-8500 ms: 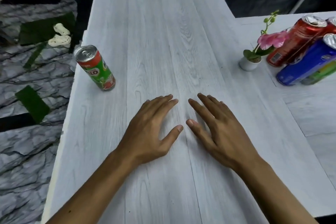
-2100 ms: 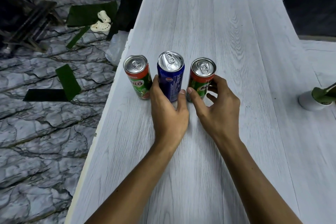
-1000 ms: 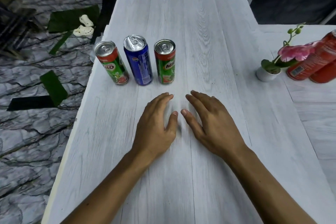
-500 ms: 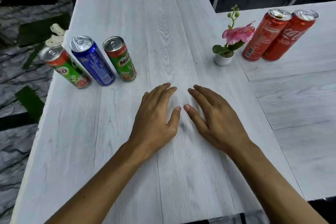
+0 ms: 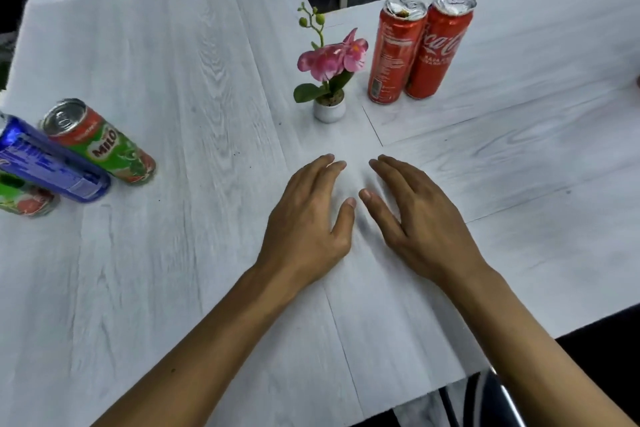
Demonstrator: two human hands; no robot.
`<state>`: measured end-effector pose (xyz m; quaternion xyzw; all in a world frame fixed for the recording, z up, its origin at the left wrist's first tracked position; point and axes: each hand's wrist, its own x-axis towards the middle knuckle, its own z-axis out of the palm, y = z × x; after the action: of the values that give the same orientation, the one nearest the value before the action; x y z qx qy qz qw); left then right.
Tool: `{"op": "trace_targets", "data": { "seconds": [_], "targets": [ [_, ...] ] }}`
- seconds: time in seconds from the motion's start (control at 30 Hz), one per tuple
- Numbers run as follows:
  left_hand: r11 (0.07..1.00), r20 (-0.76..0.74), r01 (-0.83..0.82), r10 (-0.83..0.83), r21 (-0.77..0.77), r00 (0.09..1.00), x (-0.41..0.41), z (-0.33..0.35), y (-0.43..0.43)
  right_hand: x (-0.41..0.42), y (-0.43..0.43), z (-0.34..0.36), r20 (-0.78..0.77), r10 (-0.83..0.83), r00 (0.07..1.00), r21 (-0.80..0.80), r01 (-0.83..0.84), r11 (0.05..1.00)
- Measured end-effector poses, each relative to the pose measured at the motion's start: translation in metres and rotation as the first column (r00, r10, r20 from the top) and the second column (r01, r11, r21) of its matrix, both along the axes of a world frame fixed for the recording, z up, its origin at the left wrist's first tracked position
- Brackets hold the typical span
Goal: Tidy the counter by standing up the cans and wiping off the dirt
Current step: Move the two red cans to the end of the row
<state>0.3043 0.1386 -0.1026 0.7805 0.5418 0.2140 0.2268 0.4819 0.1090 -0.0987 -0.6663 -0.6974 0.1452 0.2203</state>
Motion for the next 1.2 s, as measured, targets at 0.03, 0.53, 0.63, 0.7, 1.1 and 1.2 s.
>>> {"op": "trace_targets", "data": {
  "seconds": [0.03,0.53,0.63,0.7,1.1,1.2],
  "targets": [
    [1.000,0.010,0.010,-0.010,0.002,1.000,0.011,0.000,0.004,0.009,0.003,0.000,-0.010,-0.018,1.000,0.007,0.018,1.000],
    [0.955,0.442,-0.294,0.250,0.033,0.861,0.144,0.023,0.092,0.118,0.101,0.019,-0.324,-0.264,0.908,0.117,0.316,0.942],
    [0.945,0.454,-0.325,0.303,-0.031,0.838,0.155,0.017,0.105,0.125,0.123,0.019,-0.349,-0.269,0.897,0.100,0.321,0.942],
    [0.938,0.461,-0.341,0.330,-0.062,0.824,0.161,0.013,0.111,0.128,0.136,0.017,-0.370,-0.265,0.891,0.072,0.312,0.947],
    [0.891,0.508,-0.436,0.437,-0.128,0.742,0.168,-0.005,0.151,0.130,0.172,0.012,-0.393,-0.153,0.907,0.051,0.187,0.981],
    [0.887,0.522,-0.439,0.446,-0.146,0.727,0.166,-0.006,0.152,0.130,0.172,0.013,-0.400,-0.133,0.907,0.045,0.164,0.985]
  ]
}}
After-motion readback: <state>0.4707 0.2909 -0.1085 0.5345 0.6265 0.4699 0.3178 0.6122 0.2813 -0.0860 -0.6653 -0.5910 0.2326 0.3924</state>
